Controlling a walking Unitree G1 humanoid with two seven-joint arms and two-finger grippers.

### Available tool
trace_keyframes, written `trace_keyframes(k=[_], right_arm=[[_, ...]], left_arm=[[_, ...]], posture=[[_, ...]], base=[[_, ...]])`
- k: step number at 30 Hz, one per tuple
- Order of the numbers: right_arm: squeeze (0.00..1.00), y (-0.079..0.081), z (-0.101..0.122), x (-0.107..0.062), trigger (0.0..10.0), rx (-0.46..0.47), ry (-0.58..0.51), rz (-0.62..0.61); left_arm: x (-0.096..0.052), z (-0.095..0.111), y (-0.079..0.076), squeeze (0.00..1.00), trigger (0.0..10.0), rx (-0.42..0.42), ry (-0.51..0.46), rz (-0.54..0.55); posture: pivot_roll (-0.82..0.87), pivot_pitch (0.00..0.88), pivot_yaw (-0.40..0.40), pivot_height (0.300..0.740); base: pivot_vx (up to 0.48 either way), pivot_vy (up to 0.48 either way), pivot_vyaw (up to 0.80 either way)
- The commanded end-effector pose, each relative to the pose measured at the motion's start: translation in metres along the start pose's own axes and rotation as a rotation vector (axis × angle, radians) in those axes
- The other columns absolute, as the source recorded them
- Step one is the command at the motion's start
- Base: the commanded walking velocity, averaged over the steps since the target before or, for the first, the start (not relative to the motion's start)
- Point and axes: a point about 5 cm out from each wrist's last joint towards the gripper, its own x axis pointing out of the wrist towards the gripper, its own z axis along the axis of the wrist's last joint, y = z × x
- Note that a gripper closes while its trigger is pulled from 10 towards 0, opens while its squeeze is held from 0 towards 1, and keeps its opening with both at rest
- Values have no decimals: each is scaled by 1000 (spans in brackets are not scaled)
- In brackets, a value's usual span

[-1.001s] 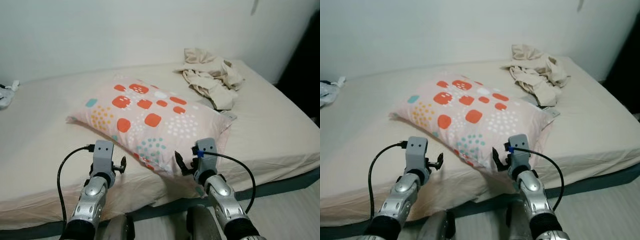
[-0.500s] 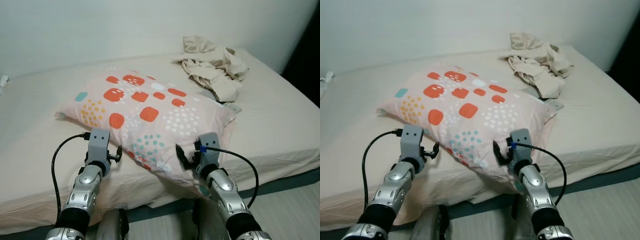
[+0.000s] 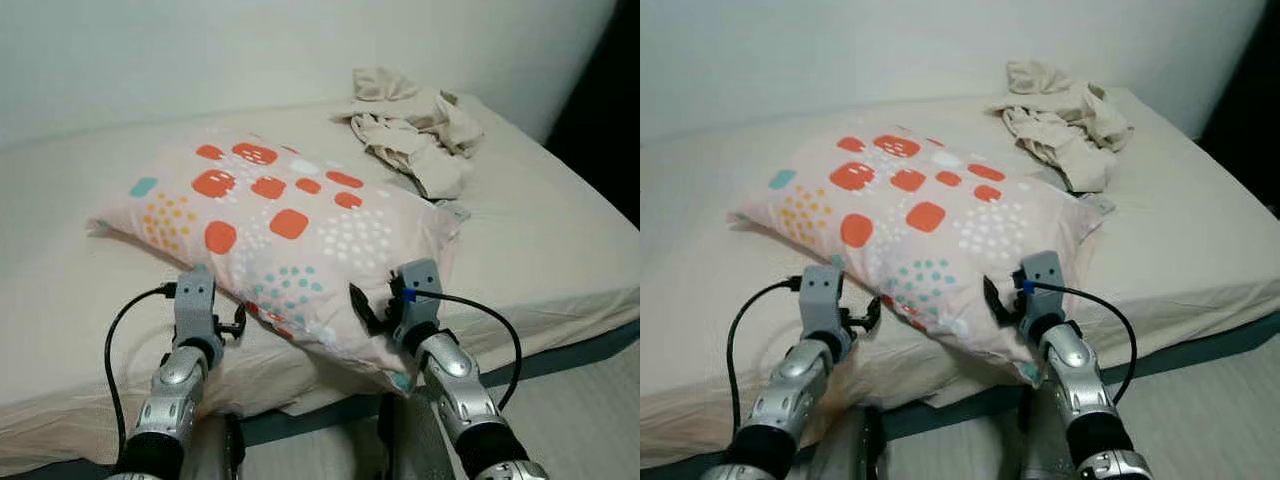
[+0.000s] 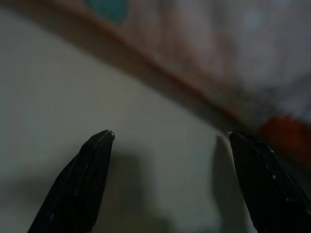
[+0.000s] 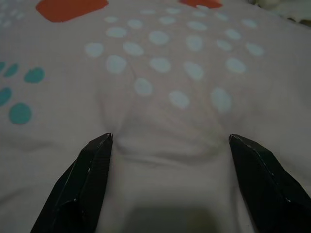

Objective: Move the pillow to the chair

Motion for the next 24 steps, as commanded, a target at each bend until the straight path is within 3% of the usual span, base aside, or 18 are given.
trace_keyframes(k=[1, 5, 7, 8, 12, 14, 15, 17, 20, 21, 22, 24], right_arm=[[0, -2, -7, -2, 10000, 1, 47, 8], [0, -3, -3, 3, 10000, -14, 49, 28], [0, -2, -1, 5, 10000, -15, 47, 35], [0, -2, 0, 7, 10000, -12, 48, 43], [0, 1, 3, 8, 10000, 1, 35, 61], [0, 1, 2, 8, 10000, -6, 40, 59], [0, 1, 2, 8, 10000, -6, 40, 59], [0, 1, 0, 7, 10000, -2, 41, 59], [0, 1, -1, 6, 10000, 6, 42, 54], [0, 1, -2, 5, 10000, 10, 43, 50], [0, 1, -2, 5, 10000, 10, 43, 50], [0, 2, -3, 5, 10000, 15, 43, 47]], left_arm=[[-3, -2, 4, 0, 10000, -28, 9, 27], [-6, -3, 7, 0, 10000, -89, 1, 57], [-5, -1, 6, 0, 10000, -162, -3, 52], [-4, 4, 3, 1000, 10000, -276, -25, 31], [1, 16, 4, 1000, 10000, -521, -61, -13], [2, 21, 9, 1000, 10000, -608, -71, -62], [2, 21, 9, 1000, 10000, -608, -71, -62], [3, 27, 18, 1000, 10000, -770, -83, -129], [3, 35, 21, 1000, 10000, -874, -115, -188], [3, 42, 20, 1000, 10000, -944, -150, -242], [3, 42, 20, 1000, 10000, -944, -150, -242], [3, 48, 22, 1000, 10000, -1028, -185, -319]], posture=[[-30, 171, -66, 543], [-28, 180, -90, 543], [-26, 190, -99, 543], [-24, 197, -97, 543], [-18, 207, -86, 522], [-15, 208, -79, 512], [-15, 208, -79, 512], [-8, 213, -70, 498], [-2, 215, -63, 484], [-2, 215, -60, 475], [-2, 215, -60, 475], [-4, 217, -52, 461]], base=[[0, 0, 0], [0, 0, 0], [0, 0, 0], [0, 0, 0], [0, 0, 0], [0, 0, 0], [0, 0, 0], [0, 0, 0], [0, 0, 0], [0, 0, 0], [0, 0, 0], [0, 0, 0]])
